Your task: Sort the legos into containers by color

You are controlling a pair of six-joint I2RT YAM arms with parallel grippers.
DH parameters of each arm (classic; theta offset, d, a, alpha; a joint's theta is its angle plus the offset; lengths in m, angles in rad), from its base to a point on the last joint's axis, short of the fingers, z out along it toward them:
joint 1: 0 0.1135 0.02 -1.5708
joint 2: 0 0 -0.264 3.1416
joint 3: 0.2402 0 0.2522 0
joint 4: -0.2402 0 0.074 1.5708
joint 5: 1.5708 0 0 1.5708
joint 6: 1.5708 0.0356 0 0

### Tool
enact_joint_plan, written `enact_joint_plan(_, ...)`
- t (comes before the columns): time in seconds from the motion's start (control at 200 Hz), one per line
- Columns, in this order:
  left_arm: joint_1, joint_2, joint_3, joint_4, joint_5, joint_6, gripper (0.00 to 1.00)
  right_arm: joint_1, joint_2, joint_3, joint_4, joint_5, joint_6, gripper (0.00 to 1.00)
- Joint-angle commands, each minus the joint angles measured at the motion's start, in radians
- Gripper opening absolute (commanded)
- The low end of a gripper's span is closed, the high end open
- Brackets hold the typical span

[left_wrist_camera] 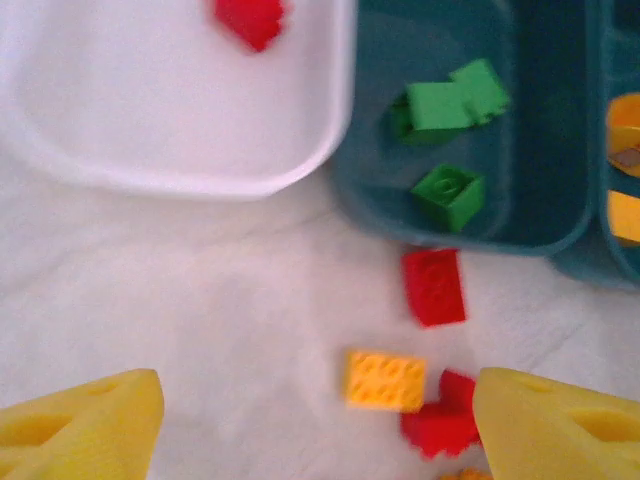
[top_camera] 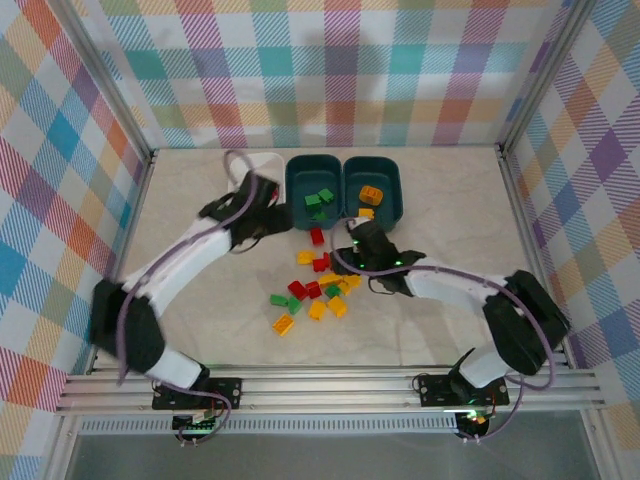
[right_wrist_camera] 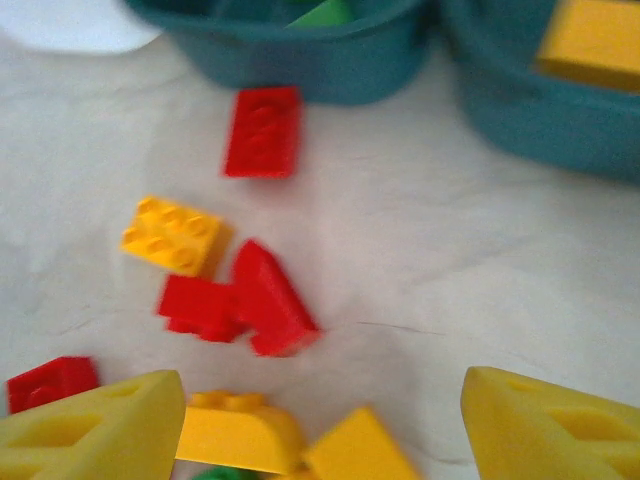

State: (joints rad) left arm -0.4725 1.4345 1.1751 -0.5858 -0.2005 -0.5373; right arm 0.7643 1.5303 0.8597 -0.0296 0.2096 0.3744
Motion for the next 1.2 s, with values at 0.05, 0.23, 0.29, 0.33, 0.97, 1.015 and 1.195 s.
enact_joint_plan(0.05,0.039,-0.243,-0.364,0.019,-0.055,-0.177,0.87,0.025,0.109,0.088,-0.035,-0.045,0.004,0.74)
enact_joint_plan(0.23,0.046,-0.551,-0.580,-0.038,-0.052,-0.223,0.93,0.026,0.227,0.158,-0.049,-0.042,0.083,0.75)
enact_joint_plan(0.29,0.046,-0.625,-0.620,-0.052,-0.050,-0.234,0.94,0.025,0.256,0.168,-0.045,-0.013,0.136,0.75)
enact_joint_plan(0.33,0.046,-0.664,-0.638,-0.062,-0.051,-0.241,0.94,0.025,0.268,0.173,-0.044,0.017,0.179,0.75)
enact_joint_plan(0.97,0.046,-0.735,-0.665,-0.098,-0.025,-0.216,0.96,0.026,0.393,0.268,-0.057,0.044,0.472,0.58)
enact_joint_plan(1.015,0.046,-0.734,-0.662,-0.097,-0.023,-0.211,0.96,0.025,0.389,0.260,-0.053,0.046,0.469,0.55)
enact_joint_plan(1.195,0.046,-0.722,-0.660,-0.089,-0.012,-0.204,0.96,0.026,0.340,0.174,0.033,-0.053,0.421,0.50)
